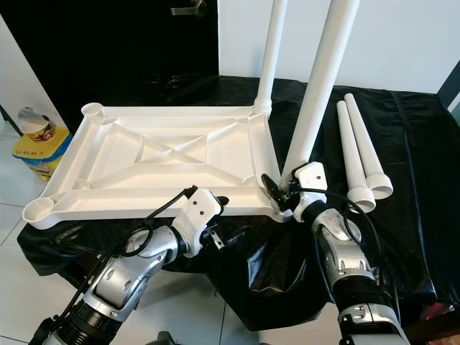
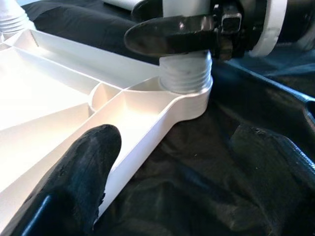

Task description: Building children table

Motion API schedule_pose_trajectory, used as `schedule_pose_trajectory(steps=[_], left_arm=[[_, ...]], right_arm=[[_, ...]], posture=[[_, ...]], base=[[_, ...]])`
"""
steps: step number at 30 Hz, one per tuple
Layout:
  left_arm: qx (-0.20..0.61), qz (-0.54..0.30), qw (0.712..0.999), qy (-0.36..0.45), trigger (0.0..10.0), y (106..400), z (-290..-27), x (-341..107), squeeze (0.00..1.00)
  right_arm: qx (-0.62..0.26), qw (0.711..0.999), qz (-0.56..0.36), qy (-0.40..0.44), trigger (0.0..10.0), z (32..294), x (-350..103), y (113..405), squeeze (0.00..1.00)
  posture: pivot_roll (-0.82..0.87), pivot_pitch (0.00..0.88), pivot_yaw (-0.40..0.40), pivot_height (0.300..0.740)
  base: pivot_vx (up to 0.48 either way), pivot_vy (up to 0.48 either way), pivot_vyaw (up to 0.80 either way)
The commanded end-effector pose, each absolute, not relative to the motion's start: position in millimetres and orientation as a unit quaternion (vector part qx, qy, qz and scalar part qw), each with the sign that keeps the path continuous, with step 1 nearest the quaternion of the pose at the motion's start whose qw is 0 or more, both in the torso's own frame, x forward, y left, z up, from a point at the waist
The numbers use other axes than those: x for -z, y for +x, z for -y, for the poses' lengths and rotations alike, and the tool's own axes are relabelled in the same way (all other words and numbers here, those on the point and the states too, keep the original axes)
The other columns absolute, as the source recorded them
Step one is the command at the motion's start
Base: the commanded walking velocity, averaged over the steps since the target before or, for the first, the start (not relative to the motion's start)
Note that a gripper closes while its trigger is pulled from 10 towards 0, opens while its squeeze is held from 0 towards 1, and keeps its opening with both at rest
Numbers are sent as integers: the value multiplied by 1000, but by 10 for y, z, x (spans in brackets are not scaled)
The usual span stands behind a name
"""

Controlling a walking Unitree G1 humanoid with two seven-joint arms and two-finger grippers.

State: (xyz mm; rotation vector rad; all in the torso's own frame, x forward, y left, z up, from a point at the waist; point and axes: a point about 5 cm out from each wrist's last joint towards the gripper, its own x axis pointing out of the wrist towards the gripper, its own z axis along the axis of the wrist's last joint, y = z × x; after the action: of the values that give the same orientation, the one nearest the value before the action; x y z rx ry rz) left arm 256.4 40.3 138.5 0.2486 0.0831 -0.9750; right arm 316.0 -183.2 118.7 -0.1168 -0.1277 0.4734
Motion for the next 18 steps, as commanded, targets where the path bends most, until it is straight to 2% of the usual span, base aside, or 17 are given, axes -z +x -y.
schedule_pose_trajectory(steps=[1, 4, 5, 8, 10, 13, 18], left_arm=[[463, -35, 877, 124, 10000, 2561, -390, -1402, 0], [461, -33, 878, 121, 10000, 2563, -383, -1418, 0], [461, -33, 879, 120, 10000, 2565, -374, -1413, 0], [459, -33, 880, 117, 10000, 2569, -365, -1414, 0], [459, -33, 880, 117, 10000, 2569, -365, -1414, 0], [457, -33, 881, 119, 10000, 2568, -386, -1418, 0], [452, -30, 884, 110, 10000, 2588, -398, -1440, 0]], right_arm=[[-225, 972, 46, -56, 0, 1862, -1085, 3120, 0], [-205, 977, 37, -54, 0, 1882, -1037, 3100, 0], [-190, 980, 28, -53, 10000, 1887, -992, 3097, 0], [-141, 988, 8, -60, 10000, 1883, -911, 3111, 0], [-141, 988, 8, -60, 10000, 1883, -911, 3111, 0], [-58, 997, -15, -42, 10000, 1813, -838, 3102, 0], [-7, 999, -24, -28, 10000, 1736, -798, 3068, 0]], posture=[[27, 13, -54, 740], [26, 7, -58, 740], [30, 5, -61, 740], [30, 0, -54, 740], [30, 0, -54, 740], [35, 0, -52, 740], [30, 0, -55, 740]], base=[[0, 0, 0], [0, 0, 0], [0, 0, 0], [0, 0, 0], [0, 0, 0], [0, 0, 0], [0, 0, 0]])
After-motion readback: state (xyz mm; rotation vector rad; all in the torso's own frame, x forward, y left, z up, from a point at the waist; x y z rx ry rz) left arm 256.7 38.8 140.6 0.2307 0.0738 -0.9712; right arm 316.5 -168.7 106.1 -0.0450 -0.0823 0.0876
